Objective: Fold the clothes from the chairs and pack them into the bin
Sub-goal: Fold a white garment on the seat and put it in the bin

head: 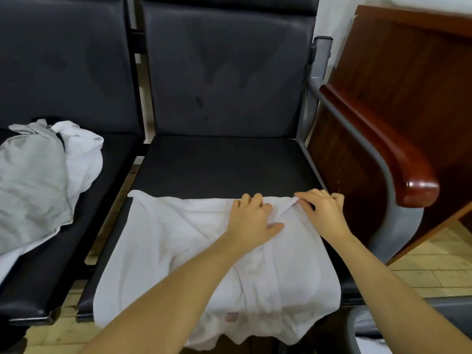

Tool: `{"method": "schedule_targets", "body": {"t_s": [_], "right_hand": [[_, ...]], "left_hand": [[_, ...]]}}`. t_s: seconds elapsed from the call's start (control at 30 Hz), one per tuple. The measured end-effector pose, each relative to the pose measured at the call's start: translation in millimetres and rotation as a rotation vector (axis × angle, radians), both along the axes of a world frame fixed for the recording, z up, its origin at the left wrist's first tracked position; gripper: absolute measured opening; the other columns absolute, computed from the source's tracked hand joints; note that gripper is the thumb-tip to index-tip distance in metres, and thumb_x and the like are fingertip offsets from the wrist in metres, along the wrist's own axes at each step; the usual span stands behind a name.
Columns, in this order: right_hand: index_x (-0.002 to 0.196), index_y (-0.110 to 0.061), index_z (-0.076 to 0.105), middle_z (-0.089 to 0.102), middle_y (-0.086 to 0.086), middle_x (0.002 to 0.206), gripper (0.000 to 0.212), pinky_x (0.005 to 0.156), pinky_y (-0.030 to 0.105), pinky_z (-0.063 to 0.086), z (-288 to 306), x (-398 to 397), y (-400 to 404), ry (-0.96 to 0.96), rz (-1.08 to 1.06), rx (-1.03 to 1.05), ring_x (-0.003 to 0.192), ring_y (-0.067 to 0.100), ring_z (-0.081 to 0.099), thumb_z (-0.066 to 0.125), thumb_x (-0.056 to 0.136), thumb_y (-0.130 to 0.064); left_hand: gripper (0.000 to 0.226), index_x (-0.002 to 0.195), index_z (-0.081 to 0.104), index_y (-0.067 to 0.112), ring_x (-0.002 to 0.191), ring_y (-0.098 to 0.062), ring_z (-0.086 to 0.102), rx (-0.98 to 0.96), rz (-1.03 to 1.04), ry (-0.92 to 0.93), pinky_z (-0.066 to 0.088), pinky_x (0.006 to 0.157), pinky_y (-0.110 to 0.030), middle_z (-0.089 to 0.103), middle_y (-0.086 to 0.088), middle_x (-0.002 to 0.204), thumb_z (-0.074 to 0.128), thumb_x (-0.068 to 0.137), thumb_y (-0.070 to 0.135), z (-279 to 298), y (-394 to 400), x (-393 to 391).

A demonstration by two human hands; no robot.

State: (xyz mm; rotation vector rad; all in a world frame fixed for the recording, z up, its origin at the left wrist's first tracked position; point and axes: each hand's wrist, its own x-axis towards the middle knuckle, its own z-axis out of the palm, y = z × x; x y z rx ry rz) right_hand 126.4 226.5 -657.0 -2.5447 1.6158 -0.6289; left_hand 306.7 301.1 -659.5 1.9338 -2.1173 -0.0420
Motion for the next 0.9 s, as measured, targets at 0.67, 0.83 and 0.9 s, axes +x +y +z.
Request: {"method": "schedule_targets", "body": {"t_s": [0.67,0.83,0.9], "right_hand": [[0.112,-0.022,0.069,0.067,-0.001,0.100,0.022,0.079,0.028,0.013,12.2,-2.6,-8.1,-0.080,0.073,-0.037,0.095,0.016,0.053,0.060,0.093,-0.020],[0.118,-0.025,0.067,0.065,-0.003,0.116,0.029,0.081,0.029,0.015,18.1,-5.5,-14.9,0.062,0.021,-0.071,0.110,0.016,0.050,0.054,0.095,-0.011],[0.122,-0.031,0.063,0.060,-0.008,0.123,0.031,0.083,0.030,0.015,13.1,-5.9,-15.1,0.218,0.036,0.002,0.112,0.012,0.046,0.047,0.099,-0.016]], "left_hand": [[0.030,0.094,0.074,0.020,0.073,-0.011,0.045,-0.484,0.005,0.307,0.026,0.071,-0.022,0.055,0.004,0.078,0.046,0.092,0.034,-11.6,-17.1,4.7],[0.041,0.108,0.069,0.023,0.092,-0.013,0.048,-0.175,-0.233,0.208,0.024,0.074,-0.024,0.057,0.006,0.103,0.038,0.093,0.045,-9.7,-18.4,3.9],[0.044,0.117,0.065,0.025,0.098,-0.013,0.048,-0.123,-0.257,0.155,0.024,0.076,-0.023,0.056,0.007,0.112,0.033,0.096,0.046,-12.3,-18.0,2.7]]}}
